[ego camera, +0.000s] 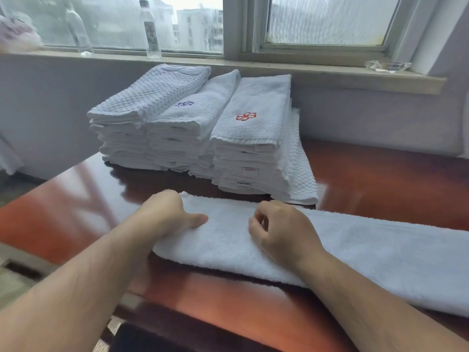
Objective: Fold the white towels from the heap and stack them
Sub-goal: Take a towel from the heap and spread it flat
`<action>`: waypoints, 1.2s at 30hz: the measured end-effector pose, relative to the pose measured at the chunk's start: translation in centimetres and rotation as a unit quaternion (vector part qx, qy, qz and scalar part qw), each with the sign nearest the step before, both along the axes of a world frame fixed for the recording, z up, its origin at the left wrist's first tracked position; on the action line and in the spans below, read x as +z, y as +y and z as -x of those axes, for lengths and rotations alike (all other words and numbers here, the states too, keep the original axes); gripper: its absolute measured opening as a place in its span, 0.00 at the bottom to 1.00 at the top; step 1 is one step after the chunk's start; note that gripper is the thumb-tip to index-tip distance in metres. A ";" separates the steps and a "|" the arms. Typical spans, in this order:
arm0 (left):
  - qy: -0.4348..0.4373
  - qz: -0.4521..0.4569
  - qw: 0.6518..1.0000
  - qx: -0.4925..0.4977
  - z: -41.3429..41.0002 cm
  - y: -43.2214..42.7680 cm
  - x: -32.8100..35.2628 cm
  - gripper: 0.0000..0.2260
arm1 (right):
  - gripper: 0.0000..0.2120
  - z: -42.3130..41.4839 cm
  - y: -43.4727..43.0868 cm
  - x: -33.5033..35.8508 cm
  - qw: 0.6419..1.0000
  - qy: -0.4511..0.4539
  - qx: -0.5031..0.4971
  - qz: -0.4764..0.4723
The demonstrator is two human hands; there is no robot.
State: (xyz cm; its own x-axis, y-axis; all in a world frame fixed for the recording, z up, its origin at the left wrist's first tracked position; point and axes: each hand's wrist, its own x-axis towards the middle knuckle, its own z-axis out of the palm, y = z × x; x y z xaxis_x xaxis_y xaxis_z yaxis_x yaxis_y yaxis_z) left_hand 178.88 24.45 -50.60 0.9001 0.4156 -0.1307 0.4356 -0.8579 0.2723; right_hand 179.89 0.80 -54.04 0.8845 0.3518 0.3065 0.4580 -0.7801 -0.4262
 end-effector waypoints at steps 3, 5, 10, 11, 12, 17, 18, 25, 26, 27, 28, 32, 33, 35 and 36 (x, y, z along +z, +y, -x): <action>-0.021 0.053 0.998 -0.016 0.3 0.8 -0.8 0.24 | 0.10 -0.1 0.0 0.1 1.000 0.000 0.005 0.008; -0.056 0.084 0.994 -0.039 0.6 1.3 -1.3 0.19 | 0.09 -0.2 0.1 0.2 1.000 0.000 0.007 0.011; -0.148 0.054 0.987 -0.016 1.1 2.0 -2.3 0.18 | 0.10 0.0 1.1 0.3 0.999 0.002 0.013 0.034; -0.157 0.056 0.986 -0.009 1.2 2.1 -2.4 0.18 | 0.10 0.1 1.5 0.4 0.999 0.000 0.013 0.038; -0.162 0.058 0.985 -0.005 1.2 2.4 -2.6 0.18 | 0.10 0.3 2.0 0.5 0.999 0.000 0.013 0.038; -0.150 0.045 0.988 0.004 1.1 5.0 -2.2 0.15 | 0.10 1.1 3.9 0.8 0.994 0.029 0.094 0.050; -0.147 0.042 0.988 0.004 1.1 5.4 -2.2 0.14 | 0.11 1.1 3.6 1.2 0.987 0.045 0.139 0.063; -0.192 -0.034 0.980 0.034 1.0 8.0 -2.7 0.18 | 0.17 0.4 1.9 2.5 0.930 -0.003 0.332 0.159; -0.201 -0.032 0.978 0.046 1.0 8.3 -2.8 0.18 | 0.18 0.5 2.3 2.1 0.931 -0.012 0.332 0.153; -0.210 -0.024 0.976 0.057 1.1 8.6 -3.0 0.18 | 0.18 0.7 2.7 1.6 0.935 -0.021 0.326 0.137; -0.220 -0.017 0.973 0.065 1.0 8.7 -3.2 0.19 | 0.17 0.8 3.0 1.2 0.941 -0.027 0.316 0.116; -0.248 0.002 0.965 0.086 1.1 9.1 -3.9 0.18 | 0.17 0.5 3.4 0.3 0.953 -0.008 0.298 0.047; -0.250 0.006 0.964 0.091 1.0 9.2 -4.0 0.18 | 0.19 0.3 3.3 0.2 0.954 -0.002 0.299 0.037; -0.222 0.002 0.970 0.095 0.8 9.4 -3.8 0.18 | 0.19 0.1 3.1 0.1 0.954 0.006 0.298 0.010; -0.193 -0.001 0.977 0.090 0.6 9.6 -3.6 0.19 | 0.18 0.1 3.0 0.1 0.956 0.010 0.293 -0.015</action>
